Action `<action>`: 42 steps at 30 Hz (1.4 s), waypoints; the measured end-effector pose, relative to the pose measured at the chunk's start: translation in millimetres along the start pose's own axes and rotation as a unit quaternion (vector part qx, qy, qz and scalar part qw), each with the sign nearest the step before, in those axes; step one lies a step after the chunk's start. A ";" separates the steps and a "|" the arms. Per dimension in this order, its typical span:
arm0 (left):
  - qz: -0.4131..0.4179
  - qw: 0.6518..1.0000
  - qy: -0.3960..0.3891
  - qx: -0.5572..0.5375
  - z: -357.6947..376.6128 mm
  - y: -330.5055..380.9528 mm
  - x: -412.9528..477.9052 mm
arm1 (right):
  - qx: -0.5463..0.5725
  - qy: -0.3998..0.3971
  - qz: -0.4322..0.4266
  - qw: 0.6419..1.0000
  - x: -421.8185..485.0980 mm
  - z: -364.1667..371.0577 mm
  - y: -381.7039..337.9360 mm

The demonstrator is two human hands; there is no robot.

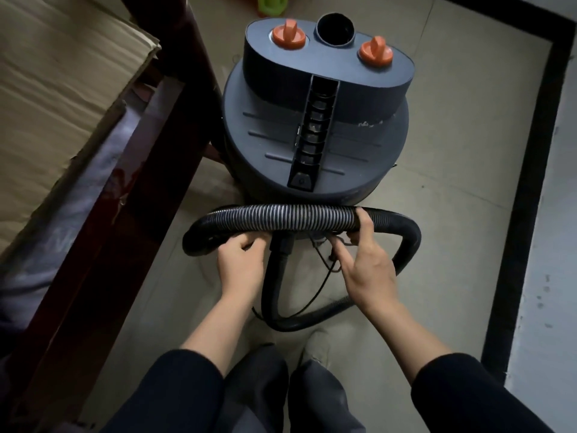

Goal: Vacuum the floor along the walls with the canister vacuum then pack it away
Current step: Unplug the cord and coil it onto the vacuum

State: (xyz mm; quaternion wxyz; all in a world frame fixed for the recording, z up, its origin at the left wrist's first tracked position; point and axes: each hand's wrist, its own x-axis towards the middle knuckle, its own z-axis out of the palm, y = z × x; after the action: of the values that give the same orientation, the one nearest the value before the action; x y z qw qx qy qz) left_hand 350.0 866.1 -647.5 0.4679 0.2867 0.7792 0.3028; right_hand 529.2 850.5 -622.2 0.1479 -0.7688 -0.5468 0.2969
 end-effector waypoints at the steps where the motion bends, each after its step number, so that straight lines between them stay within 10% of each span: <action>1: 0.012 1.000 0.018 0.002 -2.0 2.5 -3.3 | 0.005 -0.005 0.006 1.000 3.4 -2.0 -1.4; 6: 0.193 0.971 0.086 0.114 -4.0 28.9 -20.0 | 0.008 -0.032 0.033 0.999 10.4 -17.8 -16.7; 15: 0.518 0.739 -0.107 0.418 -20.2 49.5 54.0 | -0.005 -0.025 -0.111 0.994 70.6 -46.0 -90.1; 28: 0.523 0.784 -0.070 0.328 29.7 71.4 58.6 | -0.064 -0.031 -0.009 0.997 154.2 -60.2 -133.6; 42: 0.466 0.839 0.107 0.259 200.7 181.9 118.1 | -0.133 -0.124 -0.148 0.972 359.4 -146.7 -129.5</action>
State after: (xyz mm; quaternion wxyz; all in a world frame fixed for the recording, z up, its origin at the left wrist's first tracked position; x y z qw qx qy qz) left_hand 513.9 1111.8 -654.5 0.0941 0.6923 0.6492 0.3006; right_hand 603.4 1244.9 -542.2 0.0179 -0.6492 -0.7031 0.2896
